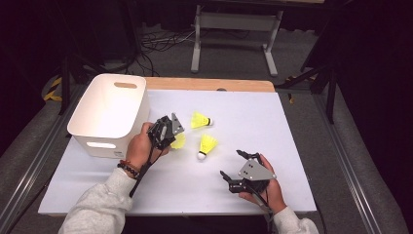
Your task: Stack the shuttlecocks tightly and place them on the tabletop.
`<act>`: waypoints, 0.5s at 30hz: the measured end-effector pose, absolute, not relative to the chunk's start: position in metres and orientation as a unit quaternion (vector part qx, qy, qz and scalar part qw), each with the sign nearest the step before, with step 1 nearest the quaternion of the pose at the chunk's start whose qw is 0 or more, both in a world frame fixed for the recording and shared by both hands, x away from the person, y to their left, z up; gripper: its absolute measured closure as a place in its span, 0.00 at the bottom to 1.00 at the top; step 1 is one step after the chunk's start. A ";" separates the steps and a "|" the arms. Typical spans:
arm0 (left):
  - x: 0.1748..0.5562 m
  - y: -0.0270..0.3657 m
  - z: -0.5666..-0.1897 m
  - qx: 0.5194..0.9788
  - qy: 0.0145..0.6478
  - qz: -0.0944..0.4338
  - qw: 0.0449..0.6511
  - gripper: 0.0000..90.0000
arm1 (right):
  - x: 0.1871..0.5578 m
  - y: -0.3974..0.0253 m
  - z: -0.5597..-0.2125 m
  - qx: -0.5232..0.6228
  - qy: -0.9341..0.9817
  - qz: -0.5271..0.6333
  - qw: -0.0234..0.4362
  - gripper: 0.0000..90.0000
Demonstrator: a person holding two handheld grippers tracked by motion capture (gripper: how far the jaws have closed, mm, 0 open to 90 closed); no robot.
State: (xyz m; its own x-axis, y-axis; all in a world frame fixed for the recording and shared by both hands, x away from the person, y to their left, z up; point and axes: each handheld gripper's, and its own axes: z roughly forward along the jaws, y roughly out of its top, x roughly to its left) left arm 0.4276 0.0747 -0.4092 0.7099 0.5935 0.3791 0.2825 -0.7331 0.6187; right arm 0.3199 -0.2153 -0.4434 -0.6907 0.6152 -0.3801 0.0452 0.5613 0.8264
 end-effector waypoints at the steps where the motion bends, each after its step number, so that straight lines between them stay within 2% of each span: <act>1: 0.429 0.074 -0.408 0.887 0.246 0.289 0.262 0.99 | 0.320 -0.215 -0.443 0.202 0.817 0.422 0.337 0.18; 15: 0.441 0.077 -0.402 0.902 0.252 0.267 0.226 1.00 | 0.321 -0.213 -0.447 0.200 0.825 0.416 0.326 0.18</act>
